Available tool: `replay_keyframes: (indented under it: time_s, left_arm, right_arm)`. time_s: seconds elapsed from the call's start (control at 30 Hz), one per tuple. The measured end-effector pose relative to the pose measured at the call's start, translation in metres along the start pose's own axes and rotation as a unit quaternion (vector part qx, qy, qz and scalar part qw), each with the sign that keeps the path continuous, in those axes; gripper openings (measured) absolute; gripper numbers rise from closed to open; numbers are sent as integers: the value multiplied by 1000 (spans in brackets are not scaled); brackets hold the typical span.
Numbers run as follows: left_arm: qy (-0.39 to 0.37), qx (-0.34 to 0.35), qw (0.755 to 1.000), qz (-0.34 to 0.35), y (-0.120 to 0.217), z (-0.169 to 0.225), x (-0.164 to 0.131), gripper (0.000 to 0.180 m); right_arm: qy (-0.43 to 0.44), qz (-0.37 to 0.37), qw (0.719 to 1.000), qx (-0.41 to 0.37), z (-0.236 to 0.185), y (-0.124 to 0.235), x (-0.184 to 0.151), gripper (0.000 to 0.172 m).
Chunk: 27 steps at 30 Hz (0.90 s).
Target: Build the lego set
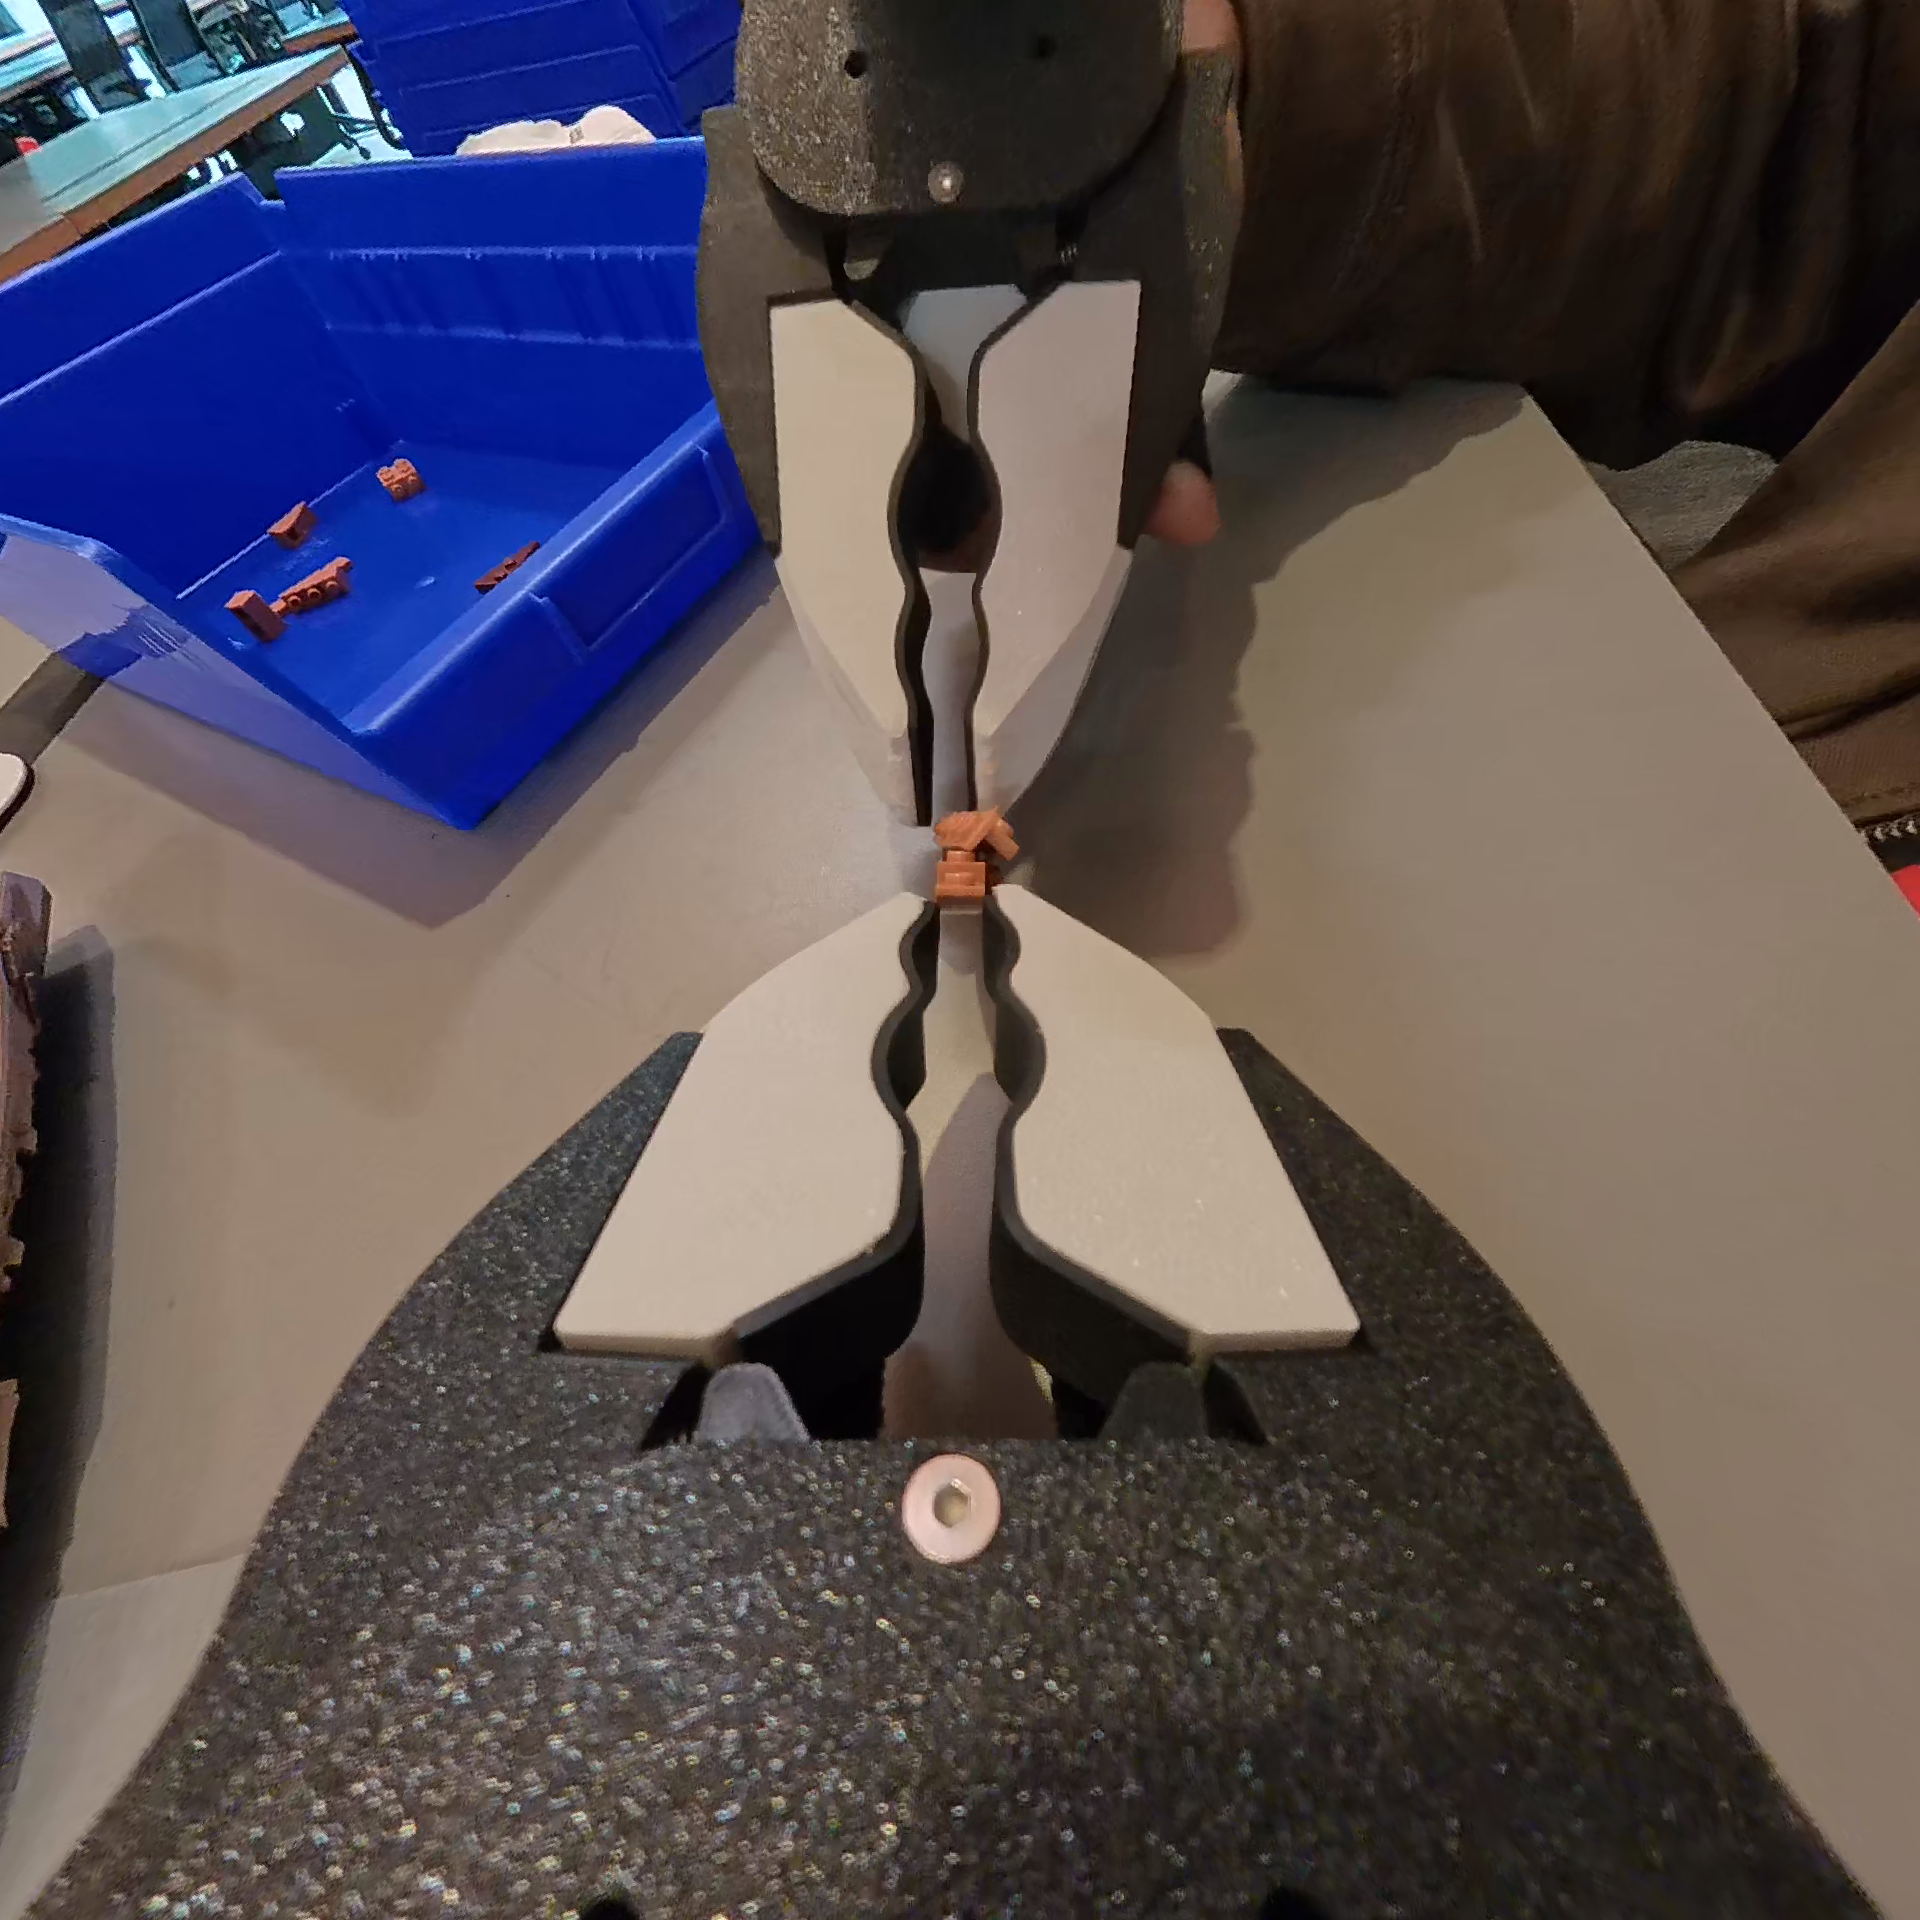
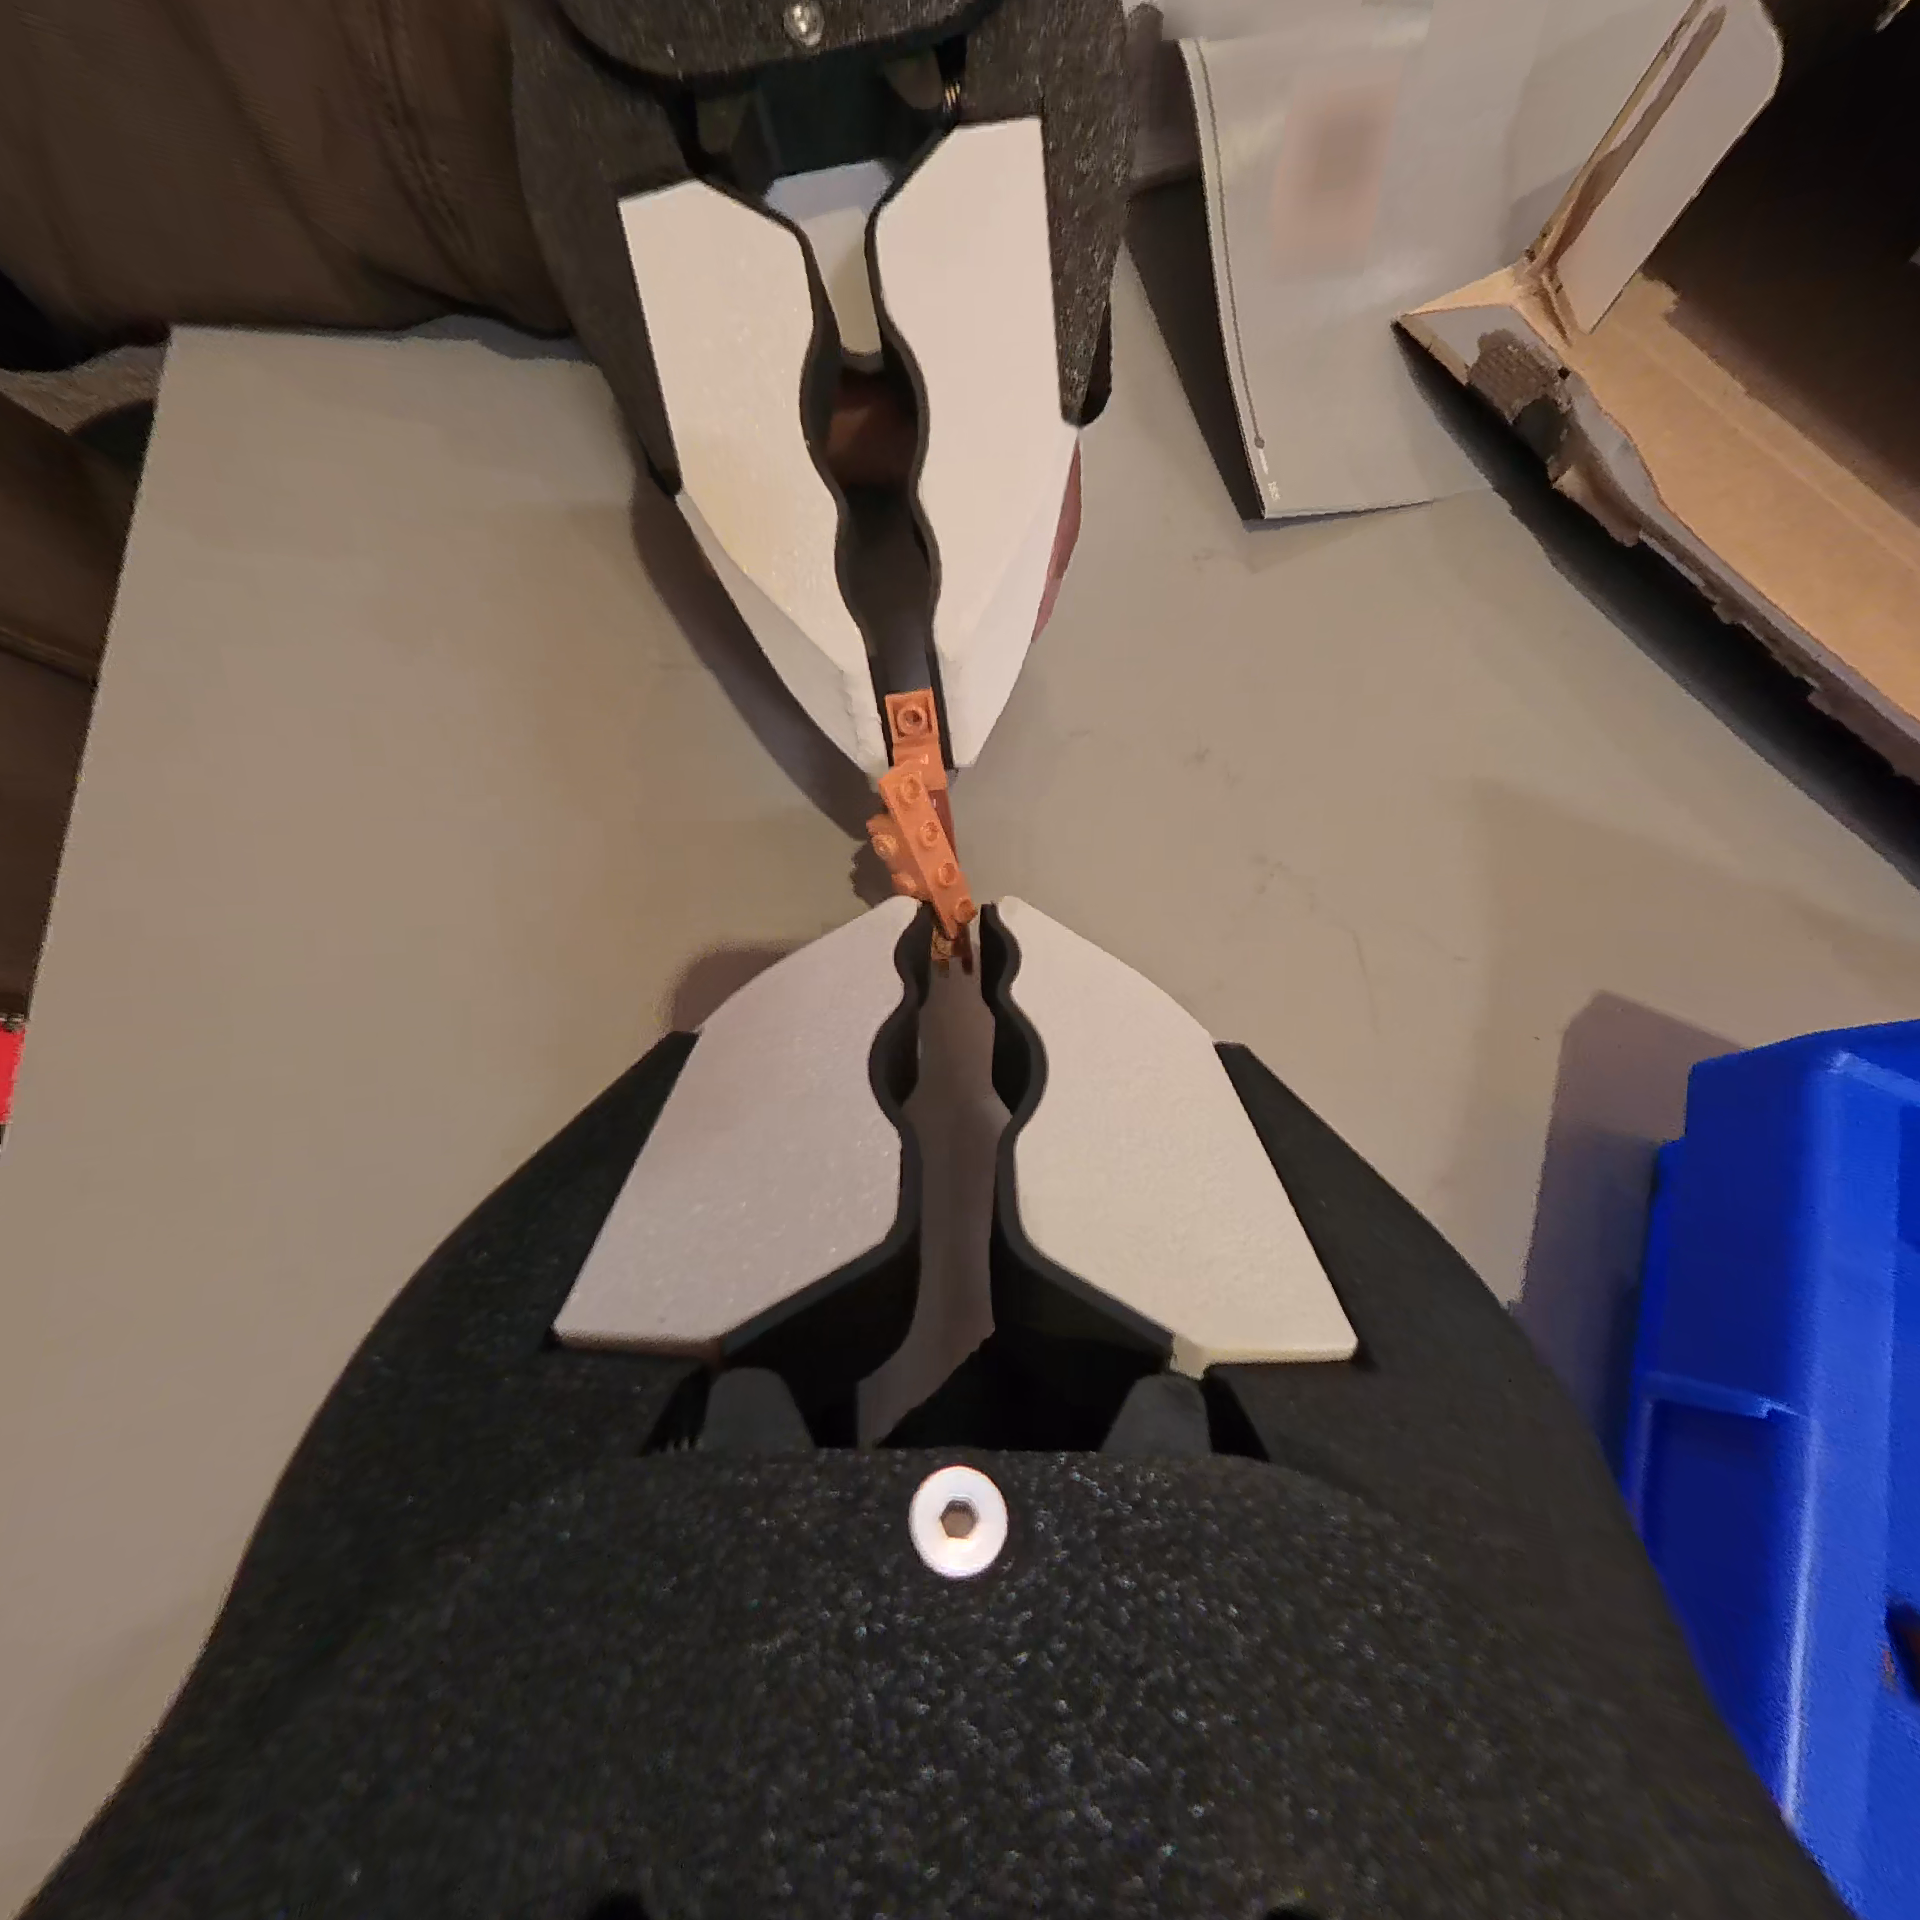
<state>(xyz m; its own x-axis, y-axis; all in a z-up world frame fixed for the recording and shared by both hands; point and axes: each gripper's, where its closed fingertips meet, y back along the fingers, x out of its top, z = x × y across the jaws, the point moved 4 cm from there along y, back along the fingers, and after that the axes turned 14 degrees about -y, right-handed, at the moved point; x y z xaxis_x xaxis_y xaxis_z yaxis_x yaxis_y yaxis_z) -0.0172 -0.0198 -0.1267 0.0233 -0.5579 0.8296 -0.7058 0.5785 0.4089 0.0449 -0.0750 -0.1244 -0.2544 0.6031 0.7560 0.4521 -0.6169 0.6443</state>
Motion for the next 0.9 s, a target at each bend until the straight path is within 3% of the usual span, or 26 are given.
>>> replay_keyframes:
  time_s: [0.53,0.77,0.9]
  left_arm:
    - [1,0,1000,0,0,0,0,8]
    - [4,5,1000,4,1,-1,1,7]
    - [9,6,1000,12,1,-2,3,8]
  right_arm:
    - [-20,-1,1000,3,2,-2,-3,7]
    - [69,0,997,-47,4,3,-8,10]
    - [86,8,996,-29,-3,2,-8,17]
